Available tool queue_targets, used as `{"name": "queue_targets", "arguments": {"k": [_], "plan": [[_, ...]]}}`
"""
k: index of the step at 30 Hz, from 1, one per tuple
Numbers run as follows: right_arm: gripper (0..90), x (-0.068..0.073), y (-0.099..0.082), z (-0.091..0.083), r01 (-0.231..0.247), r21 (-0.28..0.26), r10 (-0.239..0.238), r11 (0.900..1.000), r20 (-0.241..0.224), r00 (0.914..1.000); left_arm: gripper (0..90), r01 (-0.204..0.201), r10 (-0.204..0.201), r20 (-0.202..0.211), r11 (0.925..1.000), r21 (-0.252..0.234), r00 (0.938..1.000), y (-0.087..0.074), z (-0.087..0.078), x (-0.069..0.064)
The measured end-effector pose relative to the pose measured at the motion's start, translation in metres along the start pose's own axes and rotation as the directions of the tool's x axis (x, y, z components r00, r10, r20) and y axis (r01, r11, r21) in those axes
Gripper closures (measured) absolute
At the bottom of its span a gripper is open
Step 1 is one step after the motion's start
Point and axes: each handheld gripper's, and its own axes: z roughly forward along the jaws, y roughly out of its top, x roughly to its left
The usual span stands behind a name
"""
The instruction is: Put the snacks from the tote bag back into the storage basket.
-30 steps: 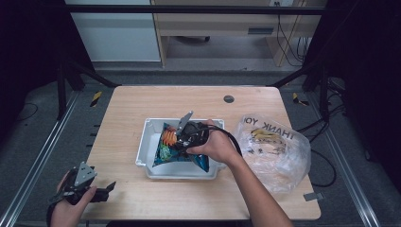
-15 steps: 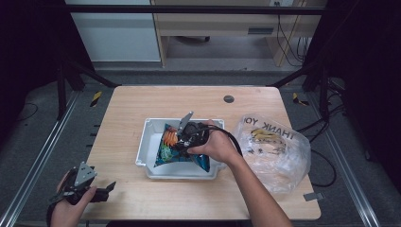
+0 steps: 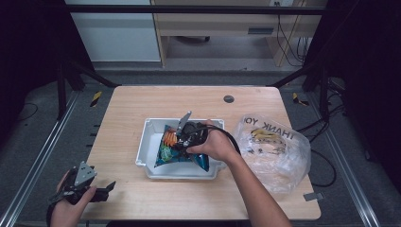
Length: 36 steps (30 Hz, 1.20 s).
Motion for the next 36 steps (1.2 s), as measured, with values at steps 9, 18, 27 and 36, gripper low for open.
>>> {"name": "queue_targets", "arguments": {"k": [9,18,27,36], "plan": [[45.3,-0.002,-0.002,0.004,0.001,0.011,-0.001,0.9999,-0.001,1.0000,4.0,-0.003,0.003,-0.001,1.0000,-0.002,1.0000,0.000,0.000,0.000],[45.2,-0.002,-0.002,0.008,-0.001,0.025,0.001,0.9997,-0.010,1.0000,4.1,-0.004,0.004,0.002,1.0000,-0.001,1.0000,0.001,0.001,-0.001],[44.8,-0.004,-0.003,0.011,-0.010,0.032,0.010,0.9995,-0.017,0.9998,4.0,-0.005,0.005,0.004,1.0000,-0.001,1.0000,0.001,0.001,-0.001],[44.2,-0.004,-0.003,0.012,-0.018,0.040,0.018,0.9990,-0.019,0.9996,4.1,-0.009,0.009,0.009,1.0000,0.004,0.9999,0.001,0.002,-0.001]]}}
